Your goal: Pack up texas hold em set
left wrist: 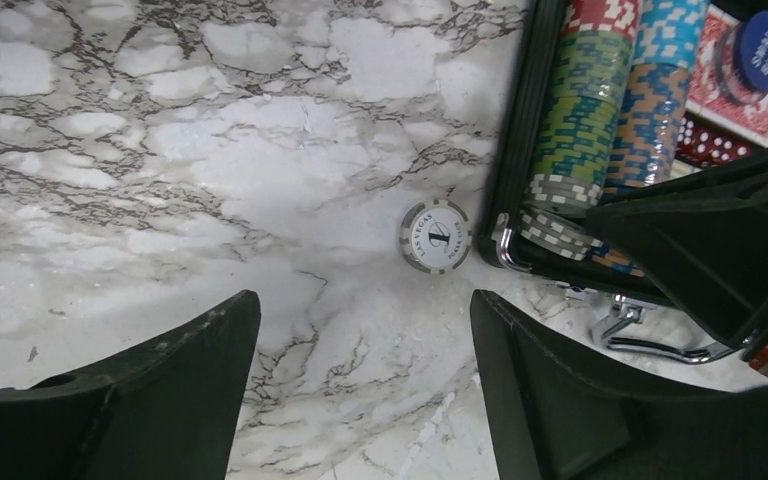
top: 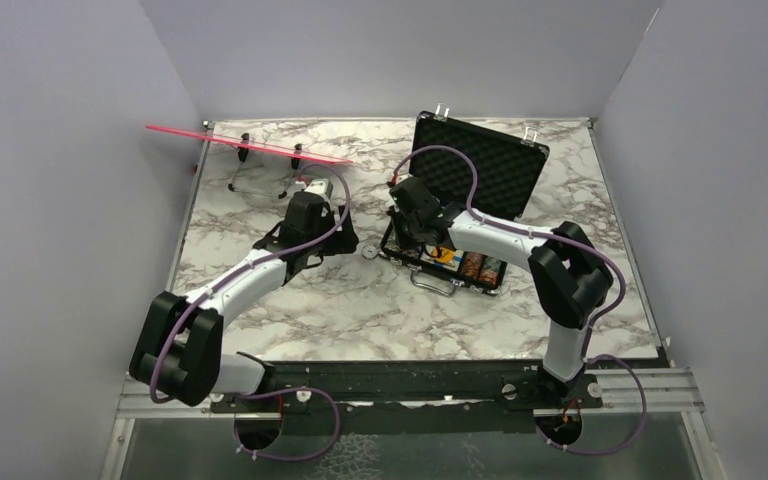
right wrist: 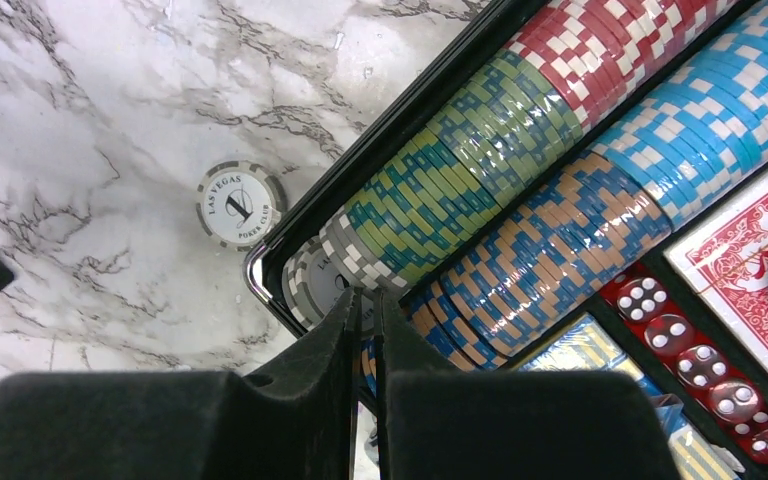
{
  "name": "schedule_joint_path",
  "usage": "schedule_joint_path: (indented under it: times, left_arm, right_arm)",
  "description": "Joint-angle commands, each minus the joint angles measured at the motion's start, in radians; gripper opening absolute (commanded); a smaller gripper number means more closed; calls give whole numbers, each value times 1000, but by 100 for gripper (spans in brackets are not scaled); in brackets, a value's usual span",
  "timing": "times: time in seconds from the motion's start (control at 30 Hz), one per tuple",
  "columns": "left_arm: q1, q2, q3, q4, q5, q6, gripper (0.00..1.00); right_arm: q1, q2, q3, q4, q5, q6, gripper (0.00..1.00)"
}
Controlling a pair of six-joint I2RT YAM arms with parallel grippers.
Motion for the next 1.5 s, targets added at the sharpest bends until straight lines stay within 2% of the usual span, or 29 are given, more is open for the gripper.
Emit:
schedule_joint_path:
  times: [0.0, 0.07, 0.17, 0.33, 0.47, 0.57, 0.67, 0.8, 0.97, 1.17, 1.33, 1.47]
  left_arm:
    - [-1, 87, 49, 10, 85, 8, 74]
    - [-11, 124, 62, 5, 99, 6, 66]
    - [-39, 164, 85, -2, 85, 16, 60]
    - [-73, 222, 126, -13, 47, 25, 59]
    - [-80, 284, 166, -37, 16, 19, 58]
    - [-85, 328, 195, -56, 7, 14, 54]
    - [-92, 370, 224, -74, 8, 15, 50]
    - [-104, 415, 249, -88, -4, 17, 49]
    - [-118, 453, 277, -115, -30, 14, 49]
    - [-129, 485, 306, -159, -77, 0, 50]
    - [-138, 508, 321, -184, -94, -10, 54]
    - [-150, 537, 348, -226, -133, -17, 54]
  right_arm:
    - [3, 21, 16, -17, 31, 32, 11]
    - [3, 8, 20, -22, 48, 46, 11]
    - [3, -31, 14, -10, 47, 50, 14]
    - [2, -82, -4, 11, -33, 34, 30]
    - [3, -77, 1, -5, -83, 24, 34]
    - [2, -54, 6, -20, -90, 21, 32]
    - [3, -28, 10, -33, -78, 21, 26]
    - [3, -1, 13, -47, -13, 33, 14]
    - [1, 29, 17, -50, 35, 40, 9]
    - [1, -10, -5, -37, 71, 101, 9]
    - [0, -120, -90, 30, 95, 167, 18]
    - [0, -201, -162, 65, 122, 218, 21]
